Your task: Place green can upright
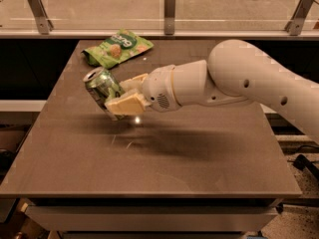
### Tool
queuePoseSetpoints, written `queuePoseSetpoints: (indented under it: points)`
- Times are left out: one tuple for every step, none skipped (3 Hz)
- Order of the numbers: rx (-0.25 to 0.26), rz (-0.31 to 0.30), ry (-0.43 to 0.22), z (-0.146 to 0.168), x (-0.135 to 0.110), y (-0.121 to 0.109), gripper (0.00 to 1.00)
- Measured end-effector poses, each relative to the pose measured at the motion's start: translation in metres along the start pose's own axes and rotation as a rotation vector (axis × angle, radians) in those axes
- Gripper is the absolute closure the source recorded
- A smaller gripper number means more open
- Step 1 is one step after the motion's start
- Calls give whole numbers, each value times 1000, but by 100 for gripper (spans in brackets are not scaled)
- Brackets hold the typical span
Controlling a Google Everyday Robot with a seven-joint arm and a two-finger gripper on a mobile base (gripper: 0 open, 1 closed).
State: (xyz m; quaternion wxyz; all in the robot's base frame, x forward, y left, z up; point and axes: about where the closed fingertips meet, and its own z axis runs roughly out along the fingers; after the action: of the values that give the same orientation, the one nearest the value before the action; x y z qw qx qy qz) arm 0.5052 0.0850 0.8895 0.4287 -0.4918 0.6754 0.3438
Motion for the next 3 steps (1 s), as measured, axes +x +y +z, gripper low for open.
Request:
queuePoseSetpoints:
  points:
    - [2, 2, -55, 2, 8, -6, 100]
    - [7, 12, -103, 3, 22, -10, 100]
    - [15, 26, -133, 4, 39, -11, 100]
